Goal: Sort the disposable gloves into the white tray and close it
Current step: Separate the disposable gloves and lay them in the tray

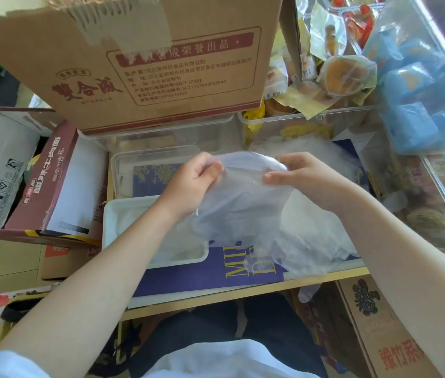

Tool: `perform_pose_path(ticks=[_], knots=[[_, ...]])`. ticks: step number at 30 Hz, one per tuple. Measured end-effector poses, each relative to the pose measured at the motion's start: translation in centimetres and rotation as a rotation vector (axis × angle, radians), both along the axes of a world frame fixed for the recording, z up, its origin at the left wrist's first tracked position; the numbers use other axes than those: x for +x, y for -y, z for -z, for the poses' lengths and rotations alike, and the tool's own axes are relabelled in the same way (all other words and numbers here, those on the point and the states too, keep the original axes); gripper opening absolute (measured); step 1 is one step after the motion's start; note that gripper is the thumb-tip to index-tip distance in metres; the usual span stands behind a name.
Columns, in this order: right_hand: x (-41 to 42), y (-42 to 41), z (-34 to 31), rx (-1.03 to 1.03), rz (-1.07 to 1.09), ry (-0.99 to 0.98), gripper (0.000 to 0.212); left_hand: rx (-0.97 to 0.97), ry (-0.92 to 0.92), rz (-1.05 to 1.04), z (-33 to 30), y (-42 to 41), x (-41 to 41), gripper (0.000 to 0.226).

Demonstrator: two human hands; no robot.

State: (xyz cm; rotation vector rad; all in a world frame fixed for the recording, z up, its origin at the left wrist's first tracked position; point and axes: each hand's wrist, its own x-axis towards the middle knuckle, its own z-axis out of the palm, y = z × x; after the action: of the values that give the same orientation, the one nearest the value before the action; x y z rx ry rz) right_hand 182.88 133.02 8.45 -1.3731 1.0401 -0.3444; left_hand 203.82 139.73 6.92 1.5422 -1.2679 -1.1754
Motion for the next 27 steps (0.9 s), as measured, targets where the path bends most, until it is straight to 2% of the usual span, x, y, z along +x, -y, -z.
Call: perform_pose_path(ticks=[3,5,7,11,12,15,20,23,25,27], knots=[[-1.6,0.0,1.2,0.245,0.05,0.28,0.065,0.036,-0.136,-0.123,-0.2,0.3,-0.5,0.021],[-1.6,-0.4,1.8,0.279,0.089,0.285,0.073,0.086,-0.247,-0.195,-0.1,0.8,-0.7,0.019],[-1.1,-0.8,2.1,0.199,0.127,0.165,0.057,0.141,-0.308,-0.221,0.3,1.3,-1.0,0.019],[-0.3,-1.1,2.4,0.104,0.144,0.081,0.014,0.195,-0.239,-0.23,1.3,2.2,-1.5,0.023],[-0.3,-1.1,2.7,0.098,0.158,0.067,0.009,0.204,-0.217,-0.238,1.7,2.4,-1.5,0.023],[-0.1,-1.4,3.8,0.085,0.203,-0.018,0.016,0.211,-0.097,-0.27,3.2,2.9,-1.3,0.022],[-0.6,-2.0,6.0,0.104,0.272,-0.039,0.012,0.188,0.001,-0.329,4.4,3.1,-1.9,0.029],[-2.0,-2.6,7.7,0.021,0.206,-0.237,0.015,0.179,0.097,-0.267,5.0,3.5,-2.6,0.026],[-3.8,-3.2,9.3,-0.14,0.078,-0.529,0.033,0.177,0.145,-0.213,5.4,3.7,-3.1,0.02],[-6.3,-3.9,10.8,-0.285,0.05,-0.831,0.054,0.164,0.197,-0.148,5.8,3.9,-3.6,0.016]])
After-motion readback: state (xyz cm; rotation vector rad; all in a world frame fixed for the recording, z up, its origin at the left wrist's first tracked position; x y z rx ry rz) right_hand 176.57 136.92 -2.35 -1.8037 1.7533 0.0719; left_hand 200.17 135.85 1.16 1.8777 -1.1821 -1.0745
